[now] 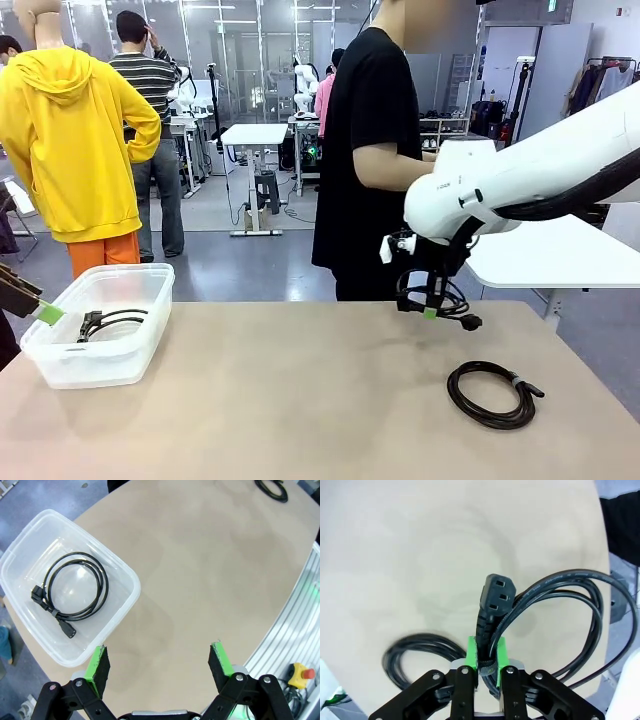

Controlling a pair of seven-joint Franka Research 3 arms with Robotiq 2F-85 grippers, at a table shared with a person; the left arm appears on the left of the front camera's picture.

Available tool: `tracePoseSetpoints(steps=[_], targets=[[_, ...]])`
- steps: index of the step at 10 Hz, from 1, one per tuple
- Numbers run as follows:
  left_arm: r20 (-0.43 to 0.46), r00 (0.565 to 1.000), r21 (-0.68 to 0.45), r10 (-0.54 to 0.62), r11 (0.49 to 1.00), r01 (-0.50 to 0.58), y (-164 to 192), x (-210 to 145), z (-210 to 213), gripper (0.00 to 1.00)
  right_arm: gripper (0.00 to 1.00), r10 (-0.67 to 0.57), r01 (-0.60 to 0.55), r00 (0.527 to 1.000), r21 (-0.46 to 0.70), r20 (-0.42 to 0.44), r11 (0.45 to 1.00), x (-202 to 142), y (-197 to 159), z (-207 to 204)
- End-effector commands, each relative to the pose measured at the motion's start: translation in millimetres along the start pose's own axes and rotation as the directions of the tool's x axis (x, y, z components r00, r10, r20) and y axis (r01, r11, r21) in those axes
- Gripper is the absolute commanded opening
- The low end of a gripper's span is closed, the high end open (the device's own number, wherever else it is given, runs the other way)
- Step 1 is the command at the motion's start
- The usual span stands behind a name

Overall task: Organize and store the cables.
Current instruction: Place the Power Cable into the Organizing box.

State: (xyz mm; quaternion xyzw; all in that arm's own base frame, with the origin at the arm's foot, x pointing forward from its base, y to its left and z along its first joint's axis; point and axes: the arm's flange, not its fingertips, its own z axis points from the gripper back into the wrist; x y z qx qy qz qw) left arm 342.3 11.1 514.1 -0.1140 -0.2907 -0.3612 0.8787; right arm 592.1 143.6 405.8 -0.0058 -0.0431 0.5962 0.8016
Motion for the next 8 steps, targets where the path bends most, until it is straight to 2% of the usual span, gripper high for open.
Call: tracePoseSetpoints(steps=[1, 2, 3, 8], targets=[[-0.006, 1.0, 0.008, 0.004, 1.0, -0.004, 0, 0, 0, 1.0, 0.0, -0.034, 0.034, 0.999, -0.009, -0.017, 0.999, 25, 38, -3], [-0.006, 1.0, 0.008, 0.004, 1.0, -0.004, 0, 0, 0, 1.0, 0.0, -0.065, 0.065, 0.997, -0.009, -0.033, 0.998, 46, 62, -7], [-0.006, 1.0, 0.008, 0.004, 1.0, -0.004, 0, 0, 0, 1.0, 0.0, -0.049, 0.048, 0.998, -0.009, -0.027, 0.999, 66, 83, -13], [-0.006, 1.0, 0.008, 0.004, 1.0, -0.004, 0, 0, 0, 1.0, 0.0, 0.092, -0.092, 0.996, 0.018, -0.01, 0.996, 126, 154, -51]])
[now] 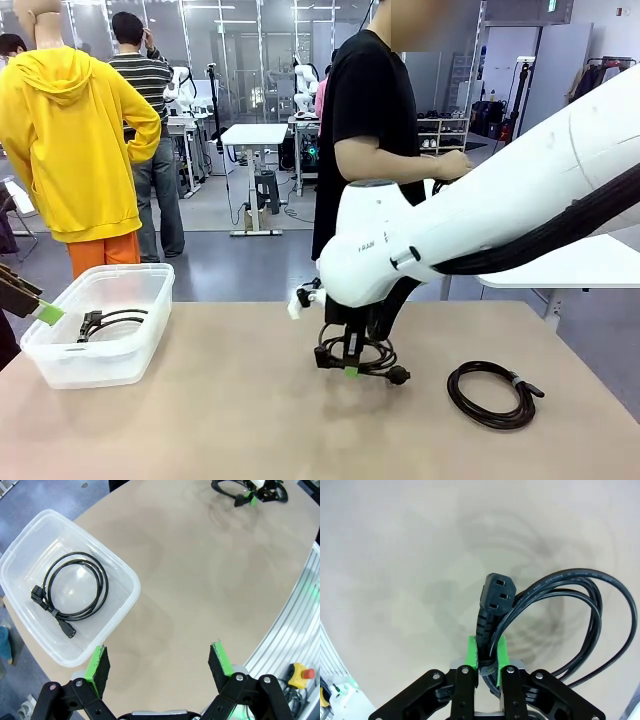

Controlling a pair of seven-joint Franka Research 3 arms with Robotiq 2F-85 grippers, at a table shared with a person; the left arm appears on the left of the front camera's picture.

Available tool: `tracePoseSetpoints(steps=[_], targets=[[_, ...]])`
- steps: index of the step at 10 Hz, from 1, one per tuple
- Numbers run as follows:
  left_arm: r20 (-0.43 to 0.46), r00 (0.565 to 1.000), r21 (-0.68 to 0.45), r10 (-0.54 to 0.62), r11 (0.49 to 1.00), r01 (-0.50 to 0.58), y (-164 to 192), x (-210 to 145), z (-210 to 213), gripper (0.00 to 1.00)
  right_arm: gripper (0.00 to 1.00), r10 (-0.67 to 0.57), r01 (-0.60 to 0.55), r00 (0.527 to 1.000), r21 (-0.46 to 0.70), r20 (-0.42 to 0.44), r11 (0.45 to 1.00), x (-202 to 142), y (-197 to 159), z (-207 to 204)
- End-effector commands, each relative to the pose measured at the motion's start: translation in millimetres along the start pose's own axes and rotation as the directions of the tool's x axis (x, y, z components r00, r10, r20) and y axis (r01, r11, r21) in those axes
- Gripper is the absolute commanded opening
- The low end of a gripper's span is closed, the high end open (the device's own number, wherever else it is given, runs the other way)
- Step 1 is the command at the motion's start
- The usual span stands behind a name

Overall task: Organize and store the cables.
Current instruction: Place the Power Cable into the Organizing box.

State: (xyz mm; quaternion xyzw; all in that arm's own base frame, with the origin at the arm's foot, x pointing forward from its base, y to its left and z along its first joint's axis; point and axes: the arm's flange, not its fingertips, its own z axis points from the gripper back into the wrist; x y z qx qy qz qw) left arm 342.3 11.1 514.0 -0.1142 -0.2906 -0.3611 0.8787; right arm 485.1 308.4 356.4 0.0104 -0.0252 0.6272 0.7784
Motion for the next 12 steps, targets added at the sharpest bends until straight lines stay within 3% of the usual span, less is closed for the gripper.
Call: tracePoseSetpoints(steps=[1, 6, 7, 8, 9, 10, 11, 12], targets=[[-0.006, 1.0, 0.008, 0.003, 1.0, -0.003, 0, 1, 0, 1.0, 0.0, 0.05, -0.05, 0.999, -0.024, -0.014, 0.998, 14, 11, -11], [-0.006, 1.0, 0.008, 0.003, 1.0, -0.003, 0, 1, 0, 1.0, 0.0, 0.133, -0.133, 0.991, -0.004, -0.02, 0.991, 32, 28, -40], [-0.006, 1.0, 0.008, 0.003, 1.0, -0.003, 0, 1, 0, 1.0, 0.36, 0.137, -0.137, 0.99, -0.003, -0.012, 0.991, 31, 28, -38], [0.0, 1.0, 0.0, 0.0, 1.0, 0.0, 0, 0, 0, 1.0, 0.47, 0.134, -0.134, 0.991, -0.002, -0.006, 0.991, 25, 26, -32], [-0.002, 0.998, 0.01, -0.069, 0.998, 0.069, 1, -2, 0, 1.0, 0.65, 0.117, -0.117, 0.993, 0.004, -0.003, 0.993, 17, 25, -23], [-0.013, 0.994, 0.004, -0.105, 0.994, 0.105, 1, -3, 0, 1.0, 0.75, 0.098, -0.098, 0.995, 0.003, 0.009, 0.995, 10, 24, -16], [-0.018, 0.988, -0.021, -0.154, 0.988, 0.153, 2, -4, 1, 1.0, 0.93, 0.077, -0.077, 0.996, -0.001, 0.043, 0.997, -6, 23, 1], [-0.028, 0.979, -0.045, -0.203, 0.979, 0.201, 2, -6, 2, 1.0, 1.0, 0.08, -0.084, 0.99, 0.03, 0.112, 0.996, -27, 21, 23]])
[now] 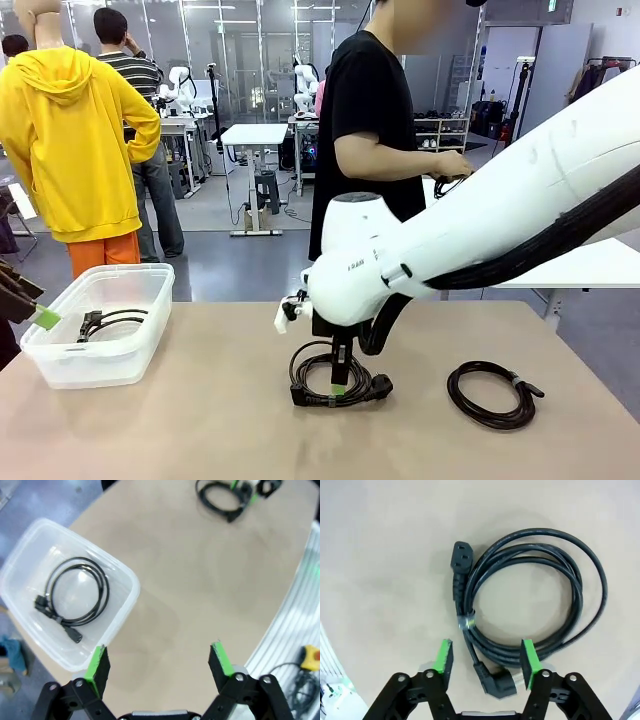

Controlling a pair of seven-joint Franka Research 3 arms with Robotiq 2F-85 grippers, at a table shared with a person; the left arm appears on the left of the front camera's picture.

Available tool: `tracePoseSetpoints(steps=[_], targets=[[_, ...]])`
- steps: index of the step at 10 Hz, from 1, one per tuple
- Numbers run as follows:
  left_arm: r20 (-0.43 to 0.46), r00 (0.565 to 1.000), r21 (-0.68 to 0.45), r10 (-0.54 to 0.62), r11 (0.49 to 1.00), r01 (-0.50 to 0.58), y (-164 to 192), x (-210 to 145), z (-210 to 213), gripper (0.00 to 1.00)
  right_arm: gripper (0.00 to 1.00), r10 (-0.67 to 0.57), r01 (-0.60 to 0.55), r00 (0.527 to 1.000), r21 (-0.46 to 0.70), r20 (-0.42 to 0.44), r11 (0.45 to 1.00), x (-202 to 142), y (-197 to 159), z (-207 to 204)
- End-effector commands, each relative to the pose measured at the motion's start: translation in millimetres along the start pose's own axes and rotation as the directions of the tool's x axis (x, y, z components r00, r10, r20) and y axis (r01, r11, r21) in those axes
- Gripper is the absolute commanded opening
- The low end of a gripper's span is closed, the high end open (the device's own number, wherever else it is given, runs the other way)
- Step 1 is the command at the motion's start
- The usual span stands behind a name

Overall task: Organize and store the cables.
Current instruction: Place the Power Cable into the Organizing box.

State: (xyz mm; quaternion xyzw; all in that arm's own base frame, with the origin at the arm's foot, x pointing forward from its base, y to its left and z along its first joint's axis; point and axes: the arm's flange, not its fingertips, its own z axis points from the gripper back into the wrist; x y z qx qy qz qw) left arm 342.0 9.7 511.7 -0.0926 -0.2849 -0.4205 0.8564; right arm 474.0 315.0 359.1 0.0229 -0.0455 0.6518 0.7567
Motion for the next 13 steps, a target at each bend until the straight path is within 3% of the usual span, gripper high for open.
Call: tracePoseSetpoints(steps=[1, 3, 4, 6, 7, 8, 13], targets=[[-0.02, 0.992, -0.055, -0.126, 0.991, 0.124, 3, -8, 5, 1.0, 1.0, -0.018, 0.011, 0.99, 0.053, 0.14, 0.999, -57, 7, 47], [-0.062, 0.967, -0.089, -0.247, 0.966, 0.241, 5, -13, 6, 1.0, 0.97, -0.075, 0.071, 0.969, 0.028, 0.237, 0.997, -121, 10, 86], [-0.078, 0.952, -0.103, -0.296, 0.952, 0.288, 6, -15, 6, 1.0, 1.0, -0.104, 0.107, 0.952, 0.006, 0.286, 0.994, -152, 13, 97], [-0.114, 0.928, -0.138, -0.354, 0.931, 0.338, 6, -17, 9, 1.0, 1.0, -0.129, 0.138, 0.918, 0.002, 0.376, 0.99, -222, 16, 119], [-0.075, 0.959, -0.099, -0.273, 0.959, 0.265, -1, -14, -2, 1.0, 0.99, -0.121, 0.139, 0.915, -0.019, 0.386, 0.99, -248, 18, 123], [-0.075, 0.959, -0.099, -0.273, 0.959, 0.265, -1, -14, -2, 1.0, 0.99, -0.145, 0.155, 0.929, -0.001, 0.341, 0.988, -200, 7, 124], [-0.079, 0.954, -0.113, -0.29, 0.953, 0.281, 0, -15, 1, 1.0, 0.99, -0.123, 0.131, 0.926, 0.003, 0.356, 0.991, -203, 13, 122]])
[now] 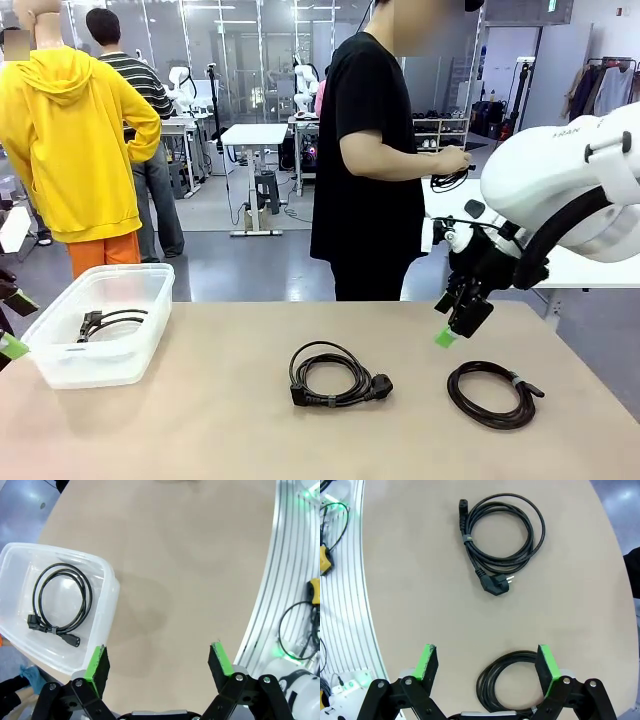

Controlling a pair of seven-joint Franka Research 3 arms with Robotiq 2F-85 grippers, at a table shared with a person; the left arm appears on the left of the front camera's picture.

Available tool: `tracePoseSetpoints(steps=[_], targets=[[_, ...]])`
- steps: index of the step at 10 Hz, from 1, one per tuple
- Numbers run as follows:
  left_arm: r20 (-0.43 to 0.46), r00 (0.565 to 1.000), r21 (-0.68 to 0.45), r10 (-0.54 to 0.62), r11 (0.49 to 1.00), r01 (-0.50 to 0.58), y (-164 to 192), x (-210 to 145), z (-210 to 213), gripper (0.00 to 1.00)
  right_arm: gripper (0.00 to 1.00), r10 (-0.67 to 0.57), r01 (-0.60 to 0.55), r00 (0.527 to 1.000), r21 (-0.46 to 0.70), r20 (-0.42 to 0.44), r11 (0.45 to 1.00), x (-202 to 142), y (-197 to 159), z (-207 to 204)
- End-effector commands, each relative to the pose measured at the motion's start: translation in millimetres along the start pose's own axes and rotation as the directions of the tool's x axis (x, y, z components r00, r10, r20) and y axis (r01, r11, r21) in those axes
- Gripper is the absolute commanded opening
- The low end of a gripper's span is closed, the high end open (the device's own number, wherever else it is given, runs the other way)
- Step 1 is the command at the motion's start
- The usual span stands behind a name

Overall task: Organize and store the cables.
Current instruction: Place the Power Cable into the Organizing box.

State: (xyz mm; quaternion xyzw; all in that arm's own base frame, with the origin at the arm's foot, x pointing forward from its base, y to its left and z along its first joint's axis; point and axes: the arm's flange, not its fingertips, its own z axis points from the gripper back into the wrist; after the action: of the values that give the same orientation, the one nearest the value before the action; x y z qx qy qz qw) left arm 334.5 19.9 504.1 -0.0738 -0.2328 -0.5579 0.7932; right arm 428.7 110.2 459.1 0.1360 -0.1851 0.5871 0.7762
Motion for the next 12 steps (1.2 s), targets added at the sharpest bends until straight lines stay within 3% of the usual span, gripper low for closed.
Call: tracePoseSetpoints(steps=[1, 2, 3, 5, 8, 11, 12], targets=[[0.019, 0.997, -0.009, -0.079, 0.997, 0.079, -11, 16, -1, 1.0, 0.99, -0.002, 0.003, 0.998, -0.021, 0.055, 1.0, -18, -2, 27], [-0.003, 0.996, -0.02, -0.093, 0.995, 0.093, -10, 37, -7, 1.0, 0.99, 0.001, 0.001, 0.995, -0.02, 0.104, 1.0, -38, -3, 51], [0.04, 0.988, -0.047, -0.147, 0.988, 0.149, -11, 61, -13, 1.0, 0.99, 0.036, -0.034, 0.985, -0.015, 0.167, 0.999, -65, -2, 75], [-0.02, 0.985, -0.069, -0.173, 0.983, 0.171, -10, 108, -19, 1.0, 0.99, 0.088, -0.089, 0.948, -0.01, 0.304, 0.996, -129, 4, 114], [-0.057, 0.963, -0.09, -0.264, 0.962, 0.259, -6, 189, -28, 1.0, 0.99, 0.107, -0.154, 0.809, 0.032, 0.578, 0.988, -229, 3, 153], [-0.065, 0.961, -0.196, -0.27, 0.947, 0.253, -6, 279, -81, 1.0, 0.99, 0.095, -0.109, 0.706, -0.025, 0.702, 0.994, -302, 17, 171], [-0.141, 0.95, -0.228, -0.279, 0.943, 0.243, -16, 309, -102, 1.0, 0.99, 0.084, -0.097, 0.685, -0.024, 0.724, 0.995, -316, 21, 172]])
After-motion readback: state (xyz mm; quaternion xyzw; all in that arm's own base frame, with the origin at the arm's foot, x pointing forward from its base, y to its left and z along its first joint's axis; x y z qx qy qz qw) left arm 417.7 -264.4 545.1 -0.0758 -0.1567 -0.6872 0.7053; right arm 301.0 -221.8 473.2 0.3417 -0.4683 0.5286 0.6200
